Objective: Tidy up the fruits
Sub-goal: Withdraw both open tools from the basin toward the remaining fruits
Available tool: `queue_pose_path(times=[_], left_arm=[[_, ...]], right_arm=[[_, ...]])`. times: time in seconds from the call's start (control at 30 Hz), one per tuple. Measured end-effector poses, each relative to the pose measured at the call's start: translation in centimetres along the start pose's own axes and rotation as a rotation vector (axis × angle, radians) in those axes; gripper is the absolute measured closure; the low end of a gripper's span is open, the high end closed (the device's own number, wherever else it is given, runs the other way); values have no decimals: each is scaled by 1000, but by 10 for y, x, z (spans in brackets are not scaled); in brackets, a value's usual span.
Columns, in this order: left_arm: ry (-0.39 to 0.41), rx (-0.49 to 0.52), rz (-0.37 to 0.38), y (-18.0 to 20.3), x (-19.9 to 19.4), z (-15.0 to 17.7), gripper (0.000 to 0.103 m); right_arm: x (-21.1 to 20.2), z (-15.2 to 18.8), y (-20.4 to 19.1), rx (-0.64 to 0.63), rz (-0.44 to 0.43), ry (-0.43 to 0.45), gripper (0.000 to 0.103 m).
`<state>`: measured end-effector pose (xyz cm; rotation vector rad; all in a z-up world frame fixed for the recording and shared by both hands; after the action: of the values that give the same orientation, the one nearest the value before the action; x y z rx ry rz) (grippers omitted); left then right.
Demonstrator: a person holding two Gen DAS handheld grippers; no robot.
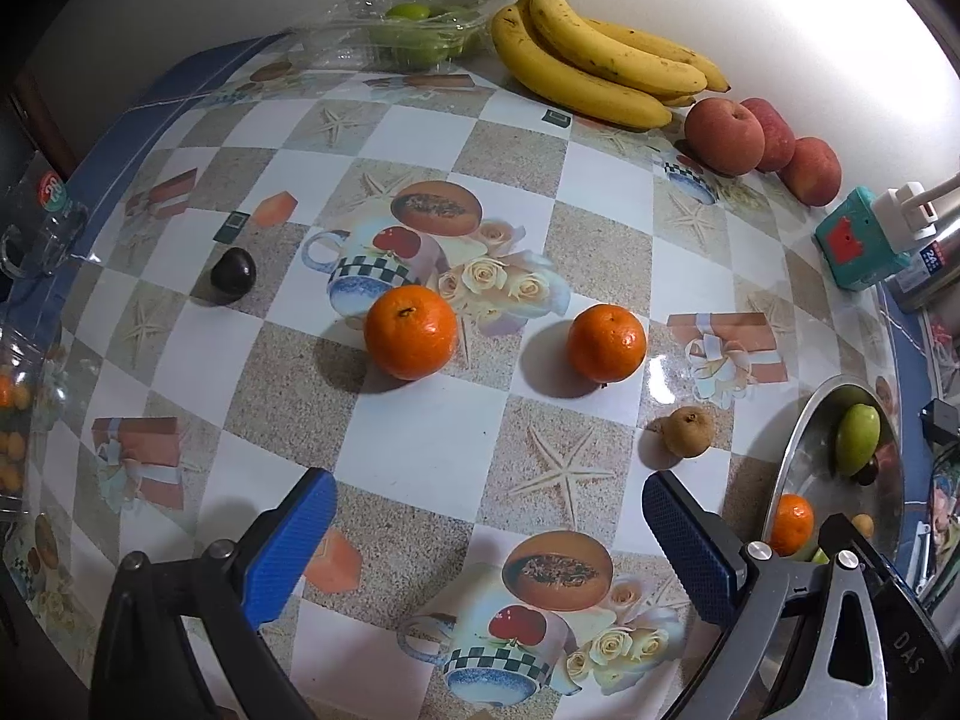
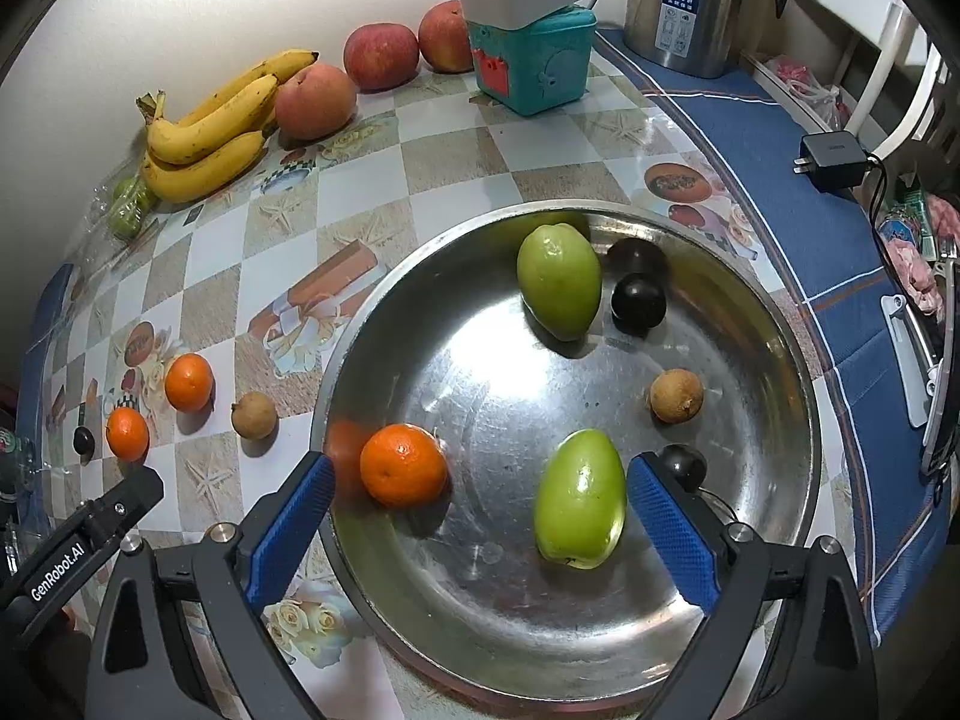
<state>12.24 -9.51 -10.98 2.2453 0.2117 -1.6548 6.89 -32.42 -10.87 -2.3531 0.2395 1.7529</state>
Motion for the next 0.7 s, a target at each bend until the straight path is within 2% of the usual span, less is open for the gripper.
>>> queue_pose_path(times=[0.3, 0.7], left_arm=[[20, 15, 23, 3, -10, -6, 0], [114, 3, -27, -26, -28, -36, 0]], right_arm=[[-9, -5, -2, 12, -17, 45, 5], [-14, -9, -41, -69, -86, 60, 5]])
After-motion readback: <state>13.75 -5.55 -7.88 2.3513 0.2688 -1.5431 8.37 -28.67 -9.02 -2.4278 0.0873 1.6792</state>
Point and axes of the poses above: each gripper's, at about its wrist camera, not at the fingertips, and x roughly the way its jaws point, y to its right, z to its underside, the point moved 8 cm from there along x, roughly the way its jaws point, and after that the axes turned 13 degrees about -x, right-handed, at the moved point
